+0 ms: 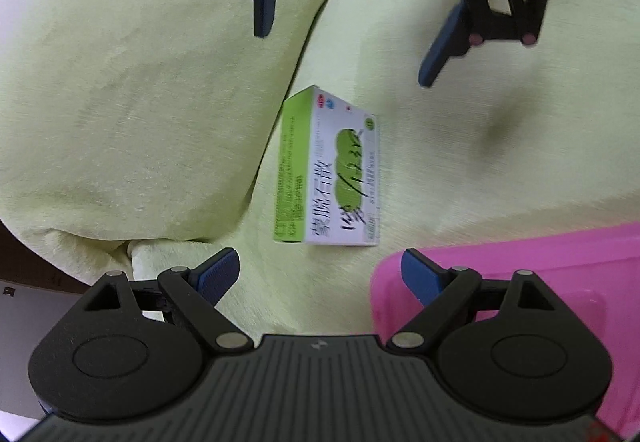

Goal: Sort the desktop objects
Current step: 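Move the right tool to the green-and-white medicine box on the sofa, then close the right tool on the green-and-white medicine box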

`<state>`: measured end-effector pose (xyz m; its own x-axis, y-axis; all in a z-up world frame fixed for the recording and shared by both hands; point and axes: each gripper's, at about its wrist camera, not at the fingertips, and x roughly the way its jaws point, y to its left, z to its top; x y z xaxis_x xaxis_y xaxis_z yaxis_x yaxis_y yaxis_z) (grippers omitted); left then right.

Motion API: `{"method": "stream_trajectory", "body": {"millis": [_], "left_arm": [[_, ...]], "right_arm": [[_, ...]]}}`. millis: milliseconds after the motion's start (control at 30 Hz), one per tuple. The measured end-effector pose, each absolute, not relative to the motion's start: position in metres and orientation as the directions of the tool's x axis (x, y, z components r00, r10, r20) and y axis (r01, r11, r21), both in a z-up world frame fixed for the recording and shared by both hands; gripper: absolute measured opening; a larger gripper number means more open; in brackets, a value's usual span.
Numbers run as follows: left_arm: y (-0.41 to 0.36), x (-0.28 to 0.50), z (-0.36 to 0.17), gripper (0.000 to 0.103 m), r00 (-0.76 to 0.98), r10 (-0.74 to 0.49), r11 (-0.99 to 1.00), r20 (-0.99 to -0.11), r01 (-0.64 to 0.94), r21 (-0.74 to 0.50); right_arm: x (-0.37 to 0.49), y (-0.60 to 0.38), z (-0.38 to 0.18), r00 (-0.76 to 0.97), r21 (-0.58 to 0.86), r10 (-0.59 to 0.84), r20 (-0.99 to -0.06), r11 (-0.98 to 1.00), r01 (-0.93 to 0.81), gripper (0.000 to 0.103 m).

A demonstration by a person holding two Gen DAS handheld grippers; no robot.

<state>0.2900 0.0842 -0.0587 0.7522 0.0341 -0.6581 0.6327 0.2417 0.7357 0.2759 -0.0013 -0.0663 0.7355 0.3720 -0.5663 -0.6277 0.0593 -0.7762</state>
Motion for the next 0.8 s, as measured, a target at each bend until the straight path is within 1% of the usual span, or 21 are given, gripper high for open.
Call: {"method": "stream_trajectory", "body": {"millis": [133,267,433,467,500,533,567,667,800], "left_arm": [[0.086,0.308,-0.065,0.089,0.742,0.034,0.241,-0.669,0.644,0.726],[0.088,0.326,-0.075,0.089,0.730,0.035,0.241,-0.682,0.657,0.715],[0.085,0.343,-0.083,0.088,0.711,0.026,0.243,-0.703,0.678,0.694],[0.085,0.346,-0.084,0.087,0.709,0.025,0.244,-0.705,0.679,0.692],[0.084,0.348,-0.086,0.086,0.707,0.024,0.246,-0.707,0.681,0.689],[0.084,0.350,-0.087,0.085,0.703,0.023,0.249,-0.711,0.685,0.685],[0.084,0.351,-0.088,0.079,0.698,0.023,0.251,-0.716,0.689,0.680],[0.084,0.351,-0.091,0.074,0.690,0.027,0.244,-0.723,0.697,0.674],[0.085,0.346,-0.093,0.073,0.695,0.025,0.234,-0.719,0.695,0.680]], "right_arm": [[0.293,0.009,-0.077,0.746,-0.799,0.371,-0.554,0.014,-0.601,0.088],[0.311,0.017,-0.084,0.741,-0.791,0.358,-0.568,0.013,-0.612,0.087],[0.329,0.027,-0.093,0.731,-0.773,0.343,-0.590,0.023,-0.634,0.078],[0.331,0.030,-0.096,0.729,-0.770,0.342,-0.594,0.021,-0.637,0.074],[0.333,0.032,-0.098,0.730,-0.771,0.342,-0.592,0.021,-0.636,0.071],[0.335,0.033,-0.100,0.732,-0.774,0.343,-0.589,0.022,-0.633,0.071],[0.337,0.035,-0.103,0.735,-0.777,0.343,-0.585,0.023,-0.629,0.069],[0.340,0.037,-0.109,0.736,-0.775,0.335,-0.588,0.026,-0.631,0.067],[0.338,0.037,-0.116,0.734,-0.775,0.332,-0.593,0.014,-0.632,0.065]]}}
